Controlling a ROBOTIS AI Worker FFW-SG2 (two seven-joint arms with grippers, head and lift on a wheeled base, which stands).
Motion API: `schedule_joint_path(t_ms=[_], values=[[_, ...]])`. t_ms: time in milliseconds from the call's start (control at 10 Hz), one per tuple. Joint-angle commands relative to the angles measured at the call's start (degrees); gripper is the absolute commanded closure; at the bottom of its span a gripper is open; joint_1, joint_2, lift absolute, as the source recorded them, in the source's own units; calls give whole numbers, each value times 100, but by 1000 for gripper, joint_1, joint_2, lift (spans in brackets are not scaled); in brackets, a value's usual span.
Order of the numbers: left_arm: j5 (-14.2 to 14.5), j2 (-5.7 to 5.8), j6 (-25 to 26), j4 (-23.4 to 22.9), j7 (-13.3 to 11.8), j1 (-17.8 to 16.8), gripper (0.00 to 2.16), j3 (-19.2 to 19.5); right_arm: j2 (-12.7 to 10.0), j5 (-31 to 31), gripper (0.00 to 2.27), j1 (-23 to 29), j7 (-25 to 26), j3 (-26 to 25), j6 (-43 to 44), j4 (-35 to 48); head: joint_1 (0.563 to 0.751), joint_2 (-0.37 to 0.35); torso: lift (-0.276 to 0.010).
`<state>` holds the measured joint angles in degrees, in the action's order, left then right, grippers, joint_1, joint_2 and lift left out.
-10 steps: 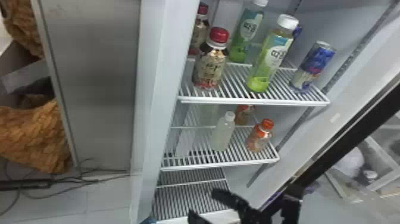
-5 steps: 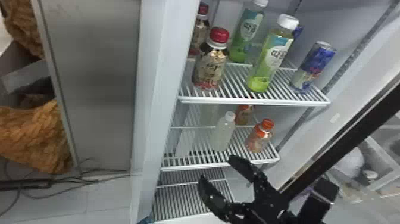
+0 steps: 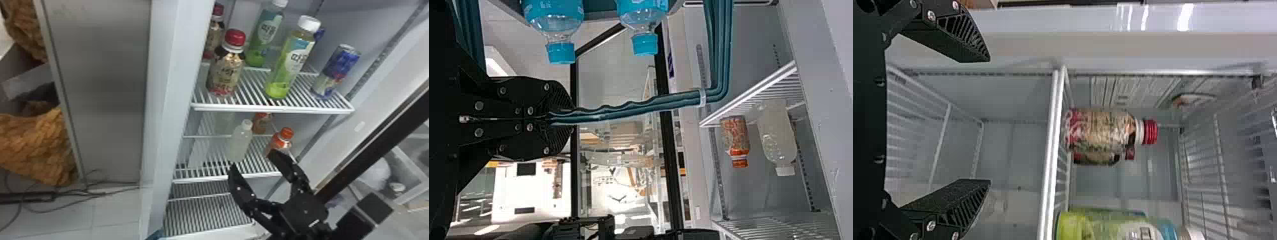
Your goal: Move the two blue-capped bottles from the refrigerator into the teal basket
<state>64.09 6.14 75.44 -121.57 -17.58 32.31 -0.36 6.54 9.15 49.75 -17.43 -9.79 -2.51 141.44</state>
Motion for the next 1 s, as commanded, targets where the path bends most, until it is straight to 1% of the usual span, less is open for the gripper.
schedule_joint_path(t_ms=[0,200,300,500,900], values=[[-2,1,-21,0,0,-11,1157,-8,-56,-63,156,17,152,-5,124,-159,695,-350,-166],[-46,1,-77,14,18,-11,1157,-17,-21,-160,156,-363,231,83,729,-1002,695,-350,-166],[-54,1,-119,14,18,-25,1157,-35,76,-151,156,-517,284,223,996,-1326,695,-350,-166],[-46,10,-119,14,18,-39,1157,-52,93,-160,150,-517,354,267,1249,-1382,695,-350,-166],[-28,10,-119,0,18,-39,1157,-61,76,-151,154,-475,407,267,1278,-1284,695,-350,-166]])
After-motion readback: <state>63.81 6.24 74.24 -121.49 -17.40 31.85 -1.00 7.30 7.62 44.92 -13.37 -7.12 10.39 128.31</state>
